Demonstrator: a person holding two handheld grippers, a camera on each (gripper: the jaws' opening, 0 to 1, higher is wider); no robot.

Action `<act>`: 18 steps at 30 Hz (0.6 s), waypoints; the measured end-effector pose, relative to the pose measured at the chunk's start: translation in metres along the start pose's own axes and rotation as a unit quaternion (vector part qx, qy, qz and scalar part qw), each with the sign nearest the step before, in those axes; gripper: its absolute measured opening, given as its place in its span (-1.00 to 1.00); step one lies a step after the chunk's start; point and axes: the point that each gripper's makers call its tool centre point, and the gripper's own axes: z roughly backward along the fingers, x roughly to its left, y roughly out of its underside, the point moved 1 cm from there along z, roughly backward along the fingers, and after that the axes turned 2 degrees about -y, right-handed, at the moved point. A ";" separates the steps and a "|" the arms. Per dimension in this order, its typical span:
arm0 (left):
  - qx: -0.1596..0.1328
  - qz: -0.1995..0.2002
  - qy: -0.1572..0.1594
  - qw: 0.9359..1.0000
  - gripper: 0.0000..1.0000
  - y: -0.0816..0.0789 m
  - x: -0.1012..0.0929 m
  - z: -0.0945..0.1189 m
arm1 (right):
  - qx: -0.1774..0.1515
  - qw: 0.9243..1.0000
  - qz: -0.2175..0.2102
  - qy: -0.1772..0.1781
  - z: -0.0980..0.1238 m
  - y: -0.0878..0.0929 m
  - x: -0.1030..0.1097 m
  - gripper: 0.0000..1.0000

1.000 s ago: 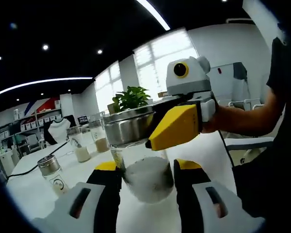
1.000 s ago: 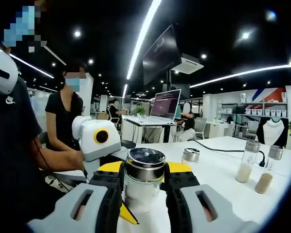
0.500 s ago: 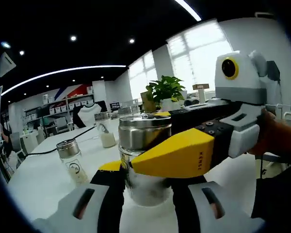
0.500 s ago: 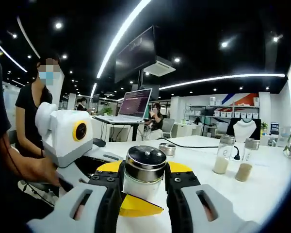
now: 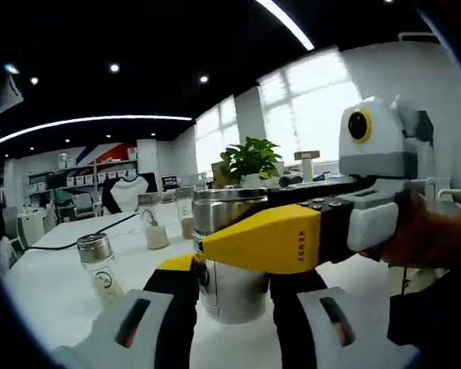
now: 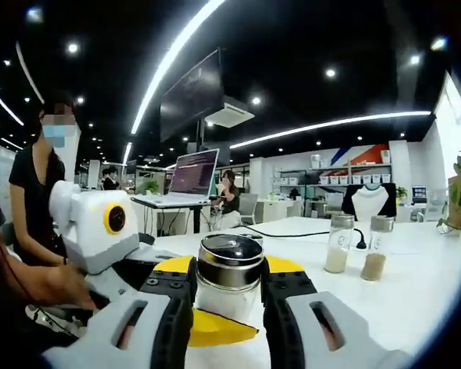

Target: Rotate the seasoning bottle until the label or dispensing opening points toward the visible target arrow and the bottle remains upright within the marked orientation range

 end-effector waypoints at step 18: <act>0.017 -0.029 -0.028 0.999 -0.28 0.000 0.002 0.002 | -0.026 0.998 -0.064 -0.002 0.009 0.005 -0.005 -0.38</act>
